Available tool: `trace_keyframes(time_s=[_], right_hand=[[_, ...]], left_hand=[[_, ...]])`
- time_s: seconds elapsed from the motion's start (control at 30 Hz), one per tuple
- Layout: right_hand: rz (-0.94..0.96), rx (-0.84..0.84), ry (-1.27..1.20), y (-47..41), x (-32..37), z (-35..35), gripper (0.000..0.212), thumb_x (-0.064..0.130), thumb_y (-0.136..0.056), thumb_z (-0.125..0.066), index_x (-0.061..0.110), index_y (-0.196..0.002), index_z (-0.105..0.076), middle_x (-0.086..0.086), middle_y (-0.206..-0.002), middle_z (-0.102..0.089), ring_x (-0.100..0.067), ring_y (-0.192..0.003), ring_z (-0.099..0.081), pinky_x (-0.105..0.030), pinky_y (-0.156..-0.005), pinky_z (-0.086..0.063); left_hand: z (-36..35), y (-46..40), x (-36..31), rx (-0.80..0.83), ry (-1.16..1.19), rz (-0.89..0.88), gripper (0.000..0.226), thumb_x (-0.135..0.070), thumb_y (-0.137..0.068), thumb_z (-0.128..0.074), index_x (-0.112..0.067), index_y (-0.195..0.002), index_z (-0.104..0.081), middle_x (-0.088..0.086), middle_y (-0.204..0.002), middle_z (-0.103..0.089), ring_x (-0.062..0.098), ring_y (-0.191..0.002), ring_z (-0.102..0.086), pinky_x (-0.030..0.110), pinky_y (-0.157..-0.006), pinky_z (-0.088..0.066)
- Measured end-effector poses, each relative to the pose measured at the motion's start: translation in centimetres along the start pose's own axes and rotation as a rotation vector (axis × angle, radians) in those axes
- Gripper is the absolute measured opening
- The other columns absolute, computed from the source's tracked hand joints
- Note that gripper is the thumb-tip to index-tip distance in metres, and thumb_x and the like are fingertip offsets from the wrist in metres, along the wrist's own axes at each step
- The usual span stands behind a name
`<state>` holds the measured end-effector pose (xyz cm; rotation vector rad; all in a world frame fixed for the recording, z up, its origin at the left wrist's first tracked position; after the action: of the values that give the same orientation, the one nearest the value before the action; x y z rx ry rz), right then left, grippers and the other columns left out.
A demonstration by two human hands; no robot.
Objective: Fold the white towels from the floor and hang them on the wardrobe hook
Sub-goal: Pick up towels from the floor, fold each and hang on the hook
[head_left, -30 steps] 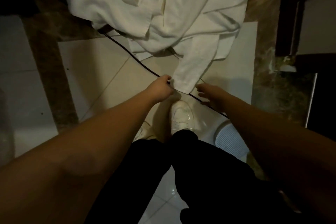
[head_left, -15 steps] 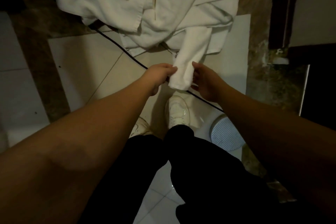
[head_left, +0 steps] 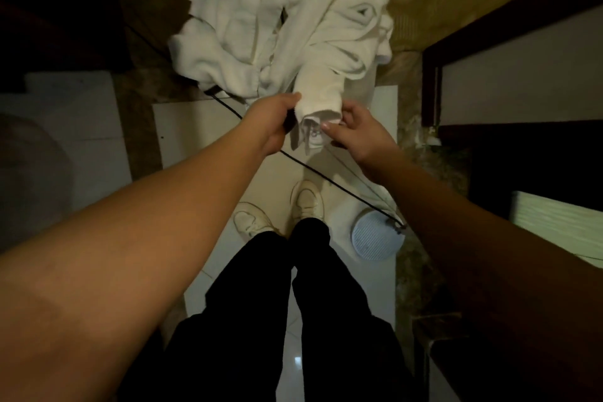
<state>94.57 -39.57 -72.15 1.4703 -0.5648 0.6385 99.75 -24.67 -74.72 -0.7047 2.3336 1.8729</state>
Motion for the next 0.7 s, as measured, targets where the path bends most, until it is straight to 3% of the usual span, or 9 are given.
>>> trace_keyframes(time_s=[0.13,0.2,0.37,0.47,0.53,0.7], right_hand=[[0.101,-0.079,0.038,3.5,8.2,0.0,0.01,0.028,-0.099,-0.06,0.03,-0.109,-0.064,0.011,-0.102,-0.074,-0.004,-0.093,-0.069,-0.023,-0.076,-0.053],[0.146,-0.107,0.054,5.2,12.4,0.0,0.011,0.029,-0.1,-0.057,0.032,-0.097,-0.067,0.014,-0.09,-0.072,-0.005,-0.088,-0.067,-0.026,-0.077,-0.053],[0.222,-0.058,0.089,9.8,22.0,-0.9,0.016,0.03,-0.101,-0.054,0.032,-0.098,-0.07,0.008,-0.102,-0.073,-0.013,-0.1,-0.067,-0.032,-0.088,-0.054],[0.271,-0.038,0.094,13.0,27.4,-1.6,0.017,0.029,-0.103,-0.052,0.029,-0.102,-0.07,-0.001,-0.112,-0.073,-0.022,-0.109,-0.067,-0.04,-0.098,-0.054],[0.31,-0.024,0.087,15.1,31.0,-2.1,0.017,0.027,-0.104,-0.052,0.027,-0.105,-0.069,-0.008,-0.115,-0.072,-0.029,-0.112,-0.066,-0.044,-0.101,-0.052],[0.404,0.015,0.174,20.9,38.8,-3.9,0.017,0.026,-0.103,-0.055,0.026,-0.096,-0.07,0.002,-0.097,-0.073,-0.021,-0.095,-0.065,-0.04,-0.091,-0.051]], left_hand=[[-2.3,6.8,-5.1,0.072,0.034,-0.011,0.015,-0.01,-0.101,-0.053,-0.001,-0.104,-0.064,0.009,-0.082,-0.076,0.019,-0.071,-0.073,0.024,-0.053,-0.056],[-3.3,10.4,-7.5,0.099,0.051,-0.029,0.014,-0.008,-0.099,-0.055,-0.001,-0.099,-0.067,0.009,-0.075,-0.076,0.02,-0.064,-0.074,0.025,-0.05,-0.055],[-5.2,19.0,-12.9,0.092,-0.102,-0.199,0.014,-0.014,-0.098,-0.057,-0.009,-0.104,-0.069,0.002,-0.076,-0.074,0.017,-0.073,-0.067,0.021,-0.055,-0.052],[-6.1,24.4,-15.8,0.128,-0.292,-0.302,0.035,-0.04,-0.105,-0.045,-0.016,-0.117,-0.068,-0.004,-0.081,-0.075,0.014,-0.08,-0.067,0.025,-0.068,-0.052],[-6.5,28.4,-17.9,0.177,-0.381,-0.374,0.045,-0.055,-0.104,-0.036,-0.024,-0.114,-0.068,-0.009,-0.079,-0.075,0.011,-0.076,-0.066,0.024,-0.07,-0.052],[-5.6,37.8,-23.0,0.11,-0.586,-0.621,0.025,-0.047,-0.094,-0.063,-0.025,-0.103,-0.067,-0.014,-0.079,-0.075,-0.001,-0.068,-0.067,0.015,-0.061,-0.051]])
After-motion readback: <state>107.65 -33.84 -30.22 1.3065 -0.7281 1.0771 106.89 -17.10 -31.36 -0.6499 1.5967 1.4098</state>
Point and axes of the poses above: each hand's wrist, its own y-axis away from the middle knuckle, its own z-axis out of the back of the hand, x = y × z, the point moved 5 cm from there along -y, towards the middle knuckle
